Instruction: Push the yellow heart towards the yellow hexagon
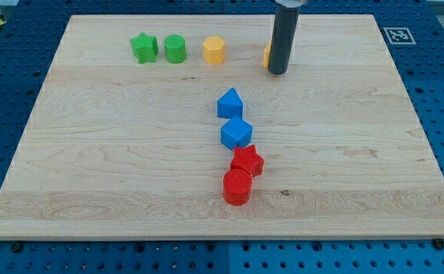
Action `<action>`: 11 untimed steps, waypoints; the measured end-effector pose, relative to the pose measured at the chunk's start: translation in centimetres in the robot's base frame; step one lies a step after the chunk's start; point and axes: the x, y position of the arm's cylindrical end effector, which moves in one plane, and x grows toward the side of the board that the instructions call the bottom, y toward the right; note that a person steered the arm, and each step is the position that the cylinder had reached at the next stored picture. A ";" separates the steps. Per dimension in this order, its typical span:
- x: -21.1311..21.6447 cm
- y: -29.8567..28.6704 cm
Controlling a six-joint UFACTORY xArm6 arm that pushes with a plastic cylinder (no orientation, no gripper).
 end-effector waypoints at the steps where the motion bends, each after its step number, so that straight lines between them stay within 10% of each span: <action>1: 1.0 1.6; 4: -3.0 7.8; 11: -1.5 0.3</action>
